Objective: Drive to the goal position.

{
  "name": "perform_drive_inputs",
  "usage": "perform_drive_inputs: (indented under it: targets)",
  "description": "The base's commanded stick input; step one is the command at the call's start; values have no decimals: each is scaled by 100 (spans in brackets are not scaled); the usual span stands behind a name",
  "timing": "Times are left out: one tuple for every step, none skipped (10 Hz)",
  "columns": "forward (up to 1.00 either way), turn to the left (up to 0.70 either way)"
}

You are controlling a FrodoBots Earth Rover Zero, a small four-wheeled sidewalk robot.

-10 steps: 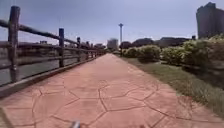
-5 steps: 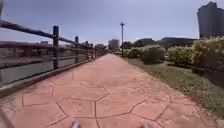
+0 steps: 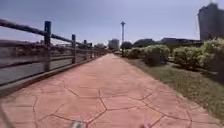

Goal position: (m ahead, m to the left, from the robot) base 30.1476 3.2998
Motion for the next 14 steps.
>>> perform_drive_inputs:
  targets:
    - [85,0]
    - [85,0]
    - [85,0]
    - [85,-34]
    - [85,-32]
    - [85,-24]
    - [85,-1]
    - [85,0]
    - [85,0]
    - [85,0]
    - [85,0]
    - [85,0]
    - [85,0]
    - [85,0]
